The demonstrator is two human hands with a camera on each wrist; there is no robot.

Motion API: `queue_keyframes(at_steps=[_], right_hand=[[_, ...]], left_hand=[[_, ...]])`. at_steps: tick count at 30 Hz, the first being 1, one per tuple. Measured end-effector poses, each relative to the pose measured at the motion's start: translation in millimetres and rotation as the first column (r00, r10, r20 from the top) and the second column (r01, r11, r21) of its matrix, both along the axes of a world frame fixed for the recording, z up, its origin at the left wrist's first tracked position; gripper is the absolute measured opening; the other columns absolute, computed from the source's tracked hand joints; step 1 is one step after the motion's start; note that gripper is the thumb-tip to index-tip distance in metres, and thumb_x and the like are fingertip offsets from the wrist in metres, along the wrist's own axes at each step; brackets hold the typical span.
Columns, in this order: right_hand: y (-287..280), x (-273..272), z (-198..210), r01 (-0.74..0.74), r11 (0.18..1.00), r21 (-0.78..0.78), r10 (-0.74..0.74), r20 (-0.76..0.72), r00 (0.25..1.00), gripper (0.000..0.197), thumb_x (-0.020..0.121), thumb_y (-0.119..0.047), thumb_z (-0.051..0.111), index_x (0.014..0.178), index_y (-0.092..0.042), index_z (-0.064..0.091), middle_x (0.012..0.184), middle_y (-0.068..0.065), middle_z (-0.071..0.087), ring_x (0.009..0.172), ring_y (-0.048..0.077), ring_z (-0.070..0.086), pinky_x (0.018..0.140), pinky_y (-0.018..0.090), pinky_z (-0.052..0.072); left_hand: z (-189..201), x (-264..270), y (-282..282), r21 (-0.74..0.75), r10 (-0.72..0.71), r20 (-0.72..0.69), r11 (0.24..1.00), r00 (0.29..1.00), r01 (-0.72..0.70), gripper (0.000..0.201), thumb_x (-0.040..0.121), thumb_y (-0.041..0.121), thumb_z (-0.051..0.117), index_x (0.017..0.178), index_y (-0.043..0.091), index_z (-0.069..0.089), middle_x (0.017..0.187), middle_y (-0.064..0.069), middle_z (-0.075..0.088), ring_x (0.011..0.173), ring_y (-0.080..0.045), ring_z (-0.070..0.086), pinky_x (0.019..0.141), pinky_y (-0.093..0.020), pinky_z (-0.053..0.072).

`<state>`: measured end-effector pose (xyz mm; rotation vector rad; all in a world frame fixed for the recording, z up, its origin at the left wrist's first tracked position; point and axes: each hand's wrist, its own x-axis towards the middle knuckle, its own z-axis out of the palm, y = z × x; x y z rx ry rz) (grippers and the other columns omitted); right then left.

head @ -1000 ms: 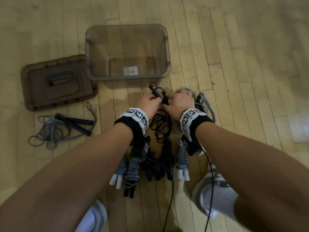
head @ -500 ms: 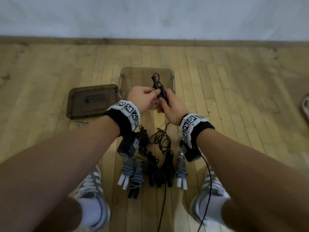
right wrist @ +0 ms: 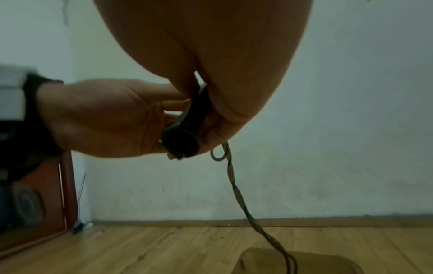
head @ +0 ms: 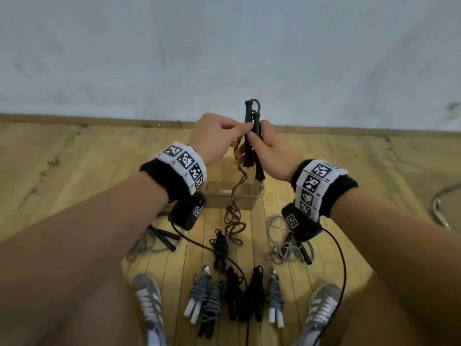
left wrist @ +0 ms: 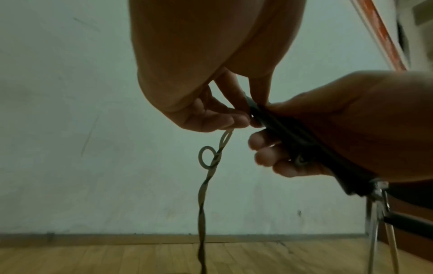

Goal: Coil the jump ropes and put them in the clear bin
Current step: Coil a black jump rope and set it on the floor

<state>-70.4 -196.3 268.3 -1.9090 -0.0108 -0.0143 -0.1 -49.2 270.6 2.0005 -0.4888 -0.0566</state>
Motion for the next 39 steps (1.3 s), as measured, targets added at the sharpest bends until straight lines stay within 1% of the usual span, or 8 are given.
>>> queue_keyframes(at_steps=[8,14,18,23,27,30,34,39], right_hand=[[4.6,0.4,-2.3,0.048,0.982,0.182,-0.036,-0.068,0.997,0.026,0.111,-0.020,0.035,0.132,-0.008,0.044,0.114,0.018,0.067,0.083,0.031,0.074,0.075,0.043,0.064],[10.7,6.0,0.4,0.139,0.909,0.392,-0.147,-0.008,0.989,0.022,0.112,-0.022,0.035,0.127,-0.011,0.046,0.118,0.016,0.067,0.085,0.026,0.074,0.069,0.039,0.062],[6.8,8.7,1.7,0.191,0.923,0.335,-0.191,-0.034,0.981,0.023,0.111,-0.025,0.034,0.129,-0.015,0.046,0.094,0.012,0.070,0.067,0.025,0.066,0.065,0.040,0.059],[-3.5,1.6,4.1,0.084,0.988,0.132,-0.085,0.006,0.996,0.027,0.111,-0.029,0.035,0.117,-0.007,0.051,0.063,0.002,0.049,0.049,0.016,0.043,0.048,0.030,0.039],[0.4,-5.6,7.4,-0.085,0.989,0.120,0.087,-0.010,0.996,0.036,0.111,-0.034,0.034,0.107,-0.003,0.051,0.058,0.000,0.040,0.045,0.013,0.030,0.044,0.027,0.026],[-1.4,-4.2,9.4,-0.069,0.996,0.062,0.070,-0.015,0.997,0.038,0.111,-0.037,0.034,0.097,-0.008,0.055,0.058,0.001,0.042,0.045,0.013,0.032,0.043,0.026,0.027],[-6.3,-4.5,11.9,-0.048,0.995,-0.091,0.049,0.010,0.999,0.042,0.110,-0.040,0.034,0.087,-0.016,0.060,0.058,0.004,0.048,0.044,0.011,0.038,0.043,0.024,0.032],[-7.2,-5.9,10.6,-0.027,0.991,-0.133,0.023,-0.036,0.999,0.033,0.106,-0.047,0.043,0.115,-0.015,0.046,0.061,0.000,0.061,0.045,0.011,0.051,0.042,0.024,0.043]], left_hand=[[-8.0,-8.6,0.1,-0.194,0.000,-0.138,0.981,0.990,-0.027,0.008,0.093,0.030,0.074,0.098,0.026,0.078,0.091,0.011,0.078,0.083,0.002,0.071,0.069,-0.012,0.049],[-1.6,-17.6,-9.3,-0.360,-0.017,-0.167,0.932,0.986,-0.045,0.026,0.093,0.013,0.073,0.119,0.017,0.074,0.102,0.003,0.079,0.093,-0.010,0.076,0.076,-0.030,0.063],[-3.7,-21.0,-16.8,-0.240,0.036,-0.076,0.969,0.996,-0.053,0.035,0.092,0.015,0.075,0.125,0.023,0.070,0.093,0.007,0.077,0.087,-0.001,0.073,0.073,-0.015,0.057],[0.3,-9.3,-15.1,-0.273,0.138,-0.068,0.950,0.988,-0.152,0.013,0.095,0.022,0.069,0.108,0.023,0.070,0.101,0.009,0.072,0.092,-0.003,0.069,0.082,-0.024,0.055],[3.5,-11.2,-11.9,-0.387,-0.112,-0.166,0.921,0.980,0.040,0.024,0.106,0.017,0.054,0.124,0.008,0.066,0.103,-0.004,0.066,0.083,-0.007,0.062,0.069,-0.013,0.048],[1.0,-12.6,-10.5,-0.391,-0.165,-0.124,0.914,0.979,0.104,0.030,0.108,0.016,0.048,0.116,-0.002,0.070,0.096,-0.018,0.066,0.082,-0.022,0.057,0.073,-0.022,0.051],[0.8,-13.1,-10.5,-0.347,-0.172,-0.146,0.931,0.974,0.112,0.027,0.107,0.023,0.052,0.121,0.012,0.072,0.111,-0.012,0.075,0.095,-0.026,0.072,0.082,-0.031,0.061],[-0.6,-9.2,-6.3,-0.325,-0.160,-0.178,0.941,0.971,0.095,0.020,0.102,0.030,0.062,0.107,0.016,0.075,0.091,0.001,0.073,0.069,-0.013,0.063,0.072,-0.026,0.055]])
